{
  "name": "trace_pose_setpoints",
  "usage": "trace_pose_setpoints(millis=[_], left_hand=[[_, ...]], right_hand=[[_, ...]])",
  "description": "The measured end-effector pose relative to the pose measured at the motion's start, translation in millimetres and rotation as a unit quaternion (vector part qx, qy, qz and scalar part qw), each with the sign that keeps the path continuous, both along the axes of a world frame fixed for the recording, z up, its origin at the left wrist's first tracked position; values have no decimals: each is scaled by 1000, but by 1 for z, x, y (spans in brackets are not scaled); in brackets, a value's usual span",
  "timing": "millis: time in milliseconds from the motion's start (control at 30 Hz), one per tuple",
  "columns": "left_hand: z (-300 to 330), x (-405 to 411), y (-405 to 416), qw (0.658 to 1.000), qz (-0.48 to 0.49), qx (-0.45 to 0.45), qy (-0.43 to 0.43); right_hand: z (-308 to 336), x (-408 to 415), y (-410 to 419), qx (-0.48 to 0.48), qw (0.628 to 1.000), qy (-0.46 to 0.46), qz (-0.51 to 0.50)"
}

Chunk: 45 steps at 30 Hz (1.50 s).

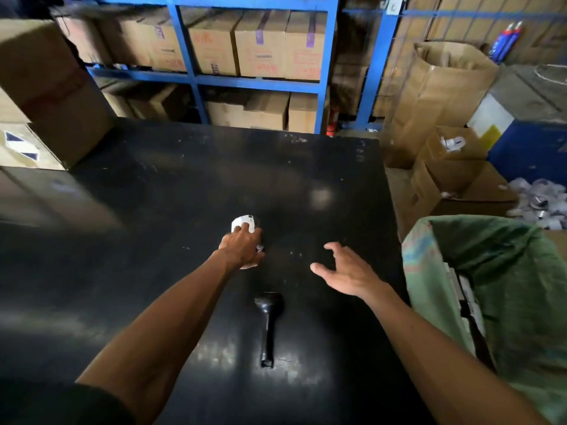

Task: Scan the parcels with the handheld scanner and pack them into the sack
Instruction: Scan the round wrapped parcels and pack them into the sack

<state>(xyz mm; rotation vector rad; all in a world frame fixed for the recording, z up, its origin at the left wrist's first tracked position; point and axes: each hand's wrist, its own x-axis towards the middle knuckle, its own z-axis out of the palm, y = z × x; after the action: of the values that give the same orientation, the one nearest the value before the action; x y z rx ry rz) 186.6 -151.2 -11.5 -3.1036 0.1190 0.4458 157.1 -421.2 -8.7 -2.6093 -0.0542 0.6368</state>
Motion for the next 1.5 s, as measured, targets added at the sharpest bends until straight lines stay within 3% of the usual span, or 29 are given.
trace_pose_setpoints(millis=[333, 500, 667, 800, 900, 1067, 1167, 1300, 1500], left_hand=[[-33, 48, 78, 999, -34, -9, 18], [-51, 76, 82, 988, -139, 56, 46], [-52, 100, 82, 944, -297, 137, 49], [-51, 112, 85, 934, -337, 114, 37], [-52, 114, 93, 948, -306, 69, 47], [-58, 95, 104, 979, -175, -54, 87], [-59, 78, 110, 976, -125, -132, 119], [-58, 61, 113, 968, -111, -200, 99], [-46, 40, 107, 950, -24, -282, 130]], right_hand=[[-43, -47, 117, -27, 988, 144, 46], [-62, -53, 133, -13, 982, 190, 4], [-67, -52, 135, 63, 974, 206, -71], [-62, -41, 127, 93, 976, 179, -85], [-50, -27, 120, 126, 973, 152, -118], [-28, -8, 116, 223, 955, 94, -172], [-10, -6, 117, 271, 944, 64, -179], [9, -10, 114, 331, 922, 81, -184], [20, -12, 109, 342, 917, 34, -202]])
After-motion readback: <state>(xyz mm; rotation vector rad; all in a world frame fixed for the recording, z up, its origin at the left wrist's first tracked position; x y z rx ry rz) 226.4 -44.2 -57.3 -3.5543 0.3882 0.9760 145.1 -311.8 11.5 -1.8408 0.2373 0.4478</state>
